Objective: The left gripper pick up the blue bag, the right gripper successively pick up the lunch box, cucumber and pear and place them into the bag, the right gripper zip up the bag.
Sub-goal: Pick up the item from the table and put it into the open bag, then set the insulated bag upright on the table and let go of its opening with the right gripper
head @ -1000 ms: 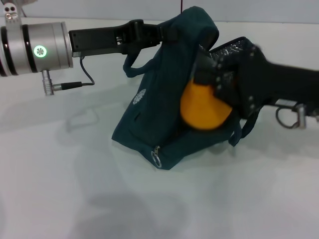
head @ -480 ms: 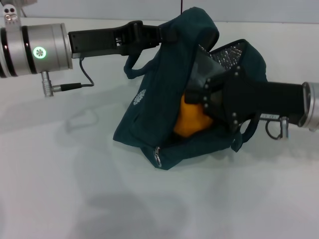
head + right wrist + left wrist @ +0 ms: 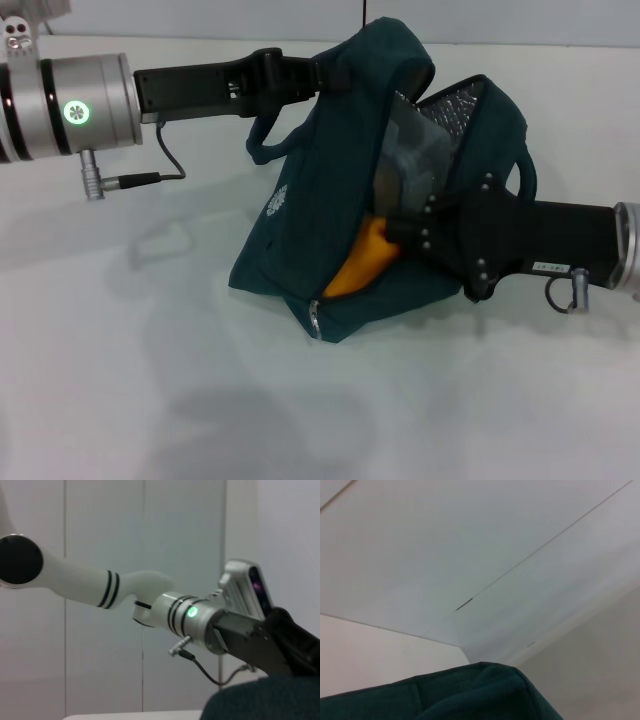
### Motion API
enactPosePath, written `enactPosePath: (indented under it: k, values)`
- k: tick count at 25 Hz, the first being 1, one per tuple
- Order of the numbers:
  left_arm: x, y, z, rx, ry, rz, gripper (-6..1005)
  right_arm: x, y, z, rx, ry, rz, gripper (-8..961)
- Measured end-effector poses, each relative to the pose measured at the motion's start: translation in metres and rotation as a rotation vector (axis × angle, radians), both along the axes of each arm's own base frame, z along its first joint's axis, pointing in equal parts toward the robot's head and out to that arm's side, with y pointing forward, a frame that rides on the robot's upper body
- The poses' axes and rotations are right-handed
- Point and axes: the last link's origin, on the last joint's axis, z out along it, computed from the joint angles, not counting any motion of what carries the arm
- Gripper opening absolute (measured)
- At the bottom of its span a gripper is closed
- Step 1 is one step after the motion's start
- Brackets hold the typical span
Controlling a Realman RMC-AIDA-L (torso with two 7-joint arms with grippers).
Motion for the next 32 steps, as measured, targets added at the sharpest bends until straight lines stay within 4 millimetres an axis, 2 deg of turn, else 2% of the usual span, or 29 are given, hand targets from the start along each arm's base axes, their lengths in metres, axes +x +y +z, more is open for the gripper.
enactPosePath:
  k: [5, 10, 14, 17, 19, 23, 28, 32]
  values:
    - [0.0, 0.0, 0.0, -0.001, 0.0, -0.003, 61, 0.005, 0.007, 0.0, -0.034, -0.008, -0.124, 108]
    - [0.001, -0.002, -0.001, -0.008, -0.003, -0.012, 61, 0.004, 0.005, 0.0, -0.055, 0.002, -0.128, 112]
    - [0.001, -0.002, -0.001, -0.008, -0.003, -0.012, 61, 0.004, -0.004, 0.01, -0.036, 0.082, -0.109, 116]
    - [0.001, -0.002, -0.001, -0.007, -0.002, -0.014, 61, 0.011, -0.015, 0.021, 0.007, 0.133, -0.07, 224]
    - [0.0, -0.003, -0.001, -0.006, -0.001, -0.014, 61, 0.022, -0.025, 0.033, 0.064, 0.179, -0.063, 297]
    - [-0.003, -0.004, -0.001, -0.002, 0.001, -0.01, 61, 0.059, -0.045, 0.059, 0.213, 0.236, -0.146, 476]
    - [-0.004, -0.005, -0.003, -0.006, -0.002, -0.006, 61, 0.097, -0.063, 0.073, 0.327, 0.22, -0.294, 736]
    - [-0.005, -0.005, -0.003, -0.007, -0.003, -0.003, 61, 0.109, -0.06, 0.067, 0.339, 0.18, -0.375, 734]
